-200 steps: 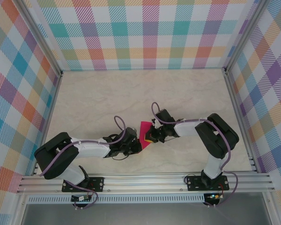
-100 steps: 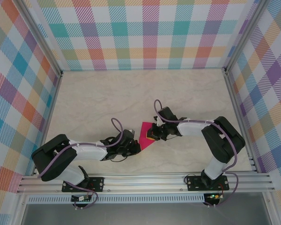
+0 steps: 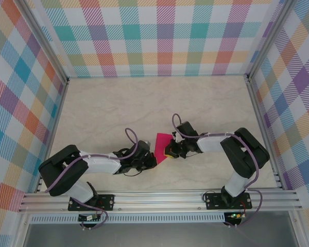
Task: Fold a paper plane with a square sheet of paper (pick it up from the middle)
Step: Third fold the triangle at the center of the table.
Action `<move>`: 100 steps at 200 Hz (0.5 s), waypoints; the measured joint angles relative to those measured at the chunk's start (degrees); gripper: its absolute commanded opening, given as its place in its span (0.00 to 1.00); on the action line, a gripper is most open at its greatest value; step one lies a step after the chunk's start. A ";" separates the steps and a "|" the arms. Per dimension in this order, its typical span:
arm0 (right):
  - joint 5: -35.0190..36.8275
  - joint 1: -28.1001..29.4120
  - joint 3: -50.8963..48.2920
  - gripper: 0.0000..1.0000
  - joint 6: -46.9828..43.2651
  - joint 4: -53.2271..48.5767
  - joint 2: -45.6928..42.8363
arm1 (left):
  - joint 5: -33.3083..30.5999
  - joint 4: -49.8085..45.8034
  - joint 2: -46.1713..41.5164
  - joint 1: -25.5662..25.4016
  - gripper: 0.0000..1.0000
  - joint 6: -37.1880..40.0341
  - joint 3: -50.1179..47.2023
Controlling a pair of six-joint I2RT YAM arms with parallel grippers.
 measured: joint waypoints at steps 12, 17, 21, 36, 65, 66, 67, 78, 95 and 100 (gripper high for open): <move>-0.72 -1.11 -0.66 0.00 -0.20 1.33 0.00 | 0.02 0.04 0.00 0.00 0.03 0.00 -0.07; -0.92 -1.64 -0.90 0.00 -0.26 1.77 0.02 | 0.02 0.22 0.00 0.00 0.03 0.00 -0.17; -1.11 -2.05 -1.05 0.00 -0.33 2.12 0.04 | 0.02 0.33 0.00 0.00 0.03 0.00 -0.31; -1.70 -3.80 -1.44 0.00 -0.46 3.30 0.22 | 0.02 1.05 -0.02 0.00 0.03 0.00 -0.63; -2.38 -6.86 -2.08 0.00 -0.72 4.74 0.35 | 0.00 1.31 -0.07 0.00 0.03 0.00 -0.76; -2.40 -6.93 -2.10 0.00 -0.74 4.74 0.35 | 0.00 1.31 -0.07 0.00 0.02 0.00 -0.76; -2.45 -7.04 -2.14 0.00 -0.72 4.81 0.35 | 0.00 1.31 -0.07 0.00 0.03 0.00 -0.76; -2.84 -7.85 -2.49 0.00 -0.87 5.40 0.33 | 0.00 1.29 -0.07 0.00 0.03 0.00 -0.76; -3.39 -8.52 -2.80 0.00 -1.09 5.68 0.07 | 0.02 1.31 -0.07 -0.02 0.02 0.00 -0.76; -3.34 -8.61 -2.95 0.01 -1.09 5.62 -0.24 | 0.02 1.31 -0.09 -0.02 0.02 0.00 -0.76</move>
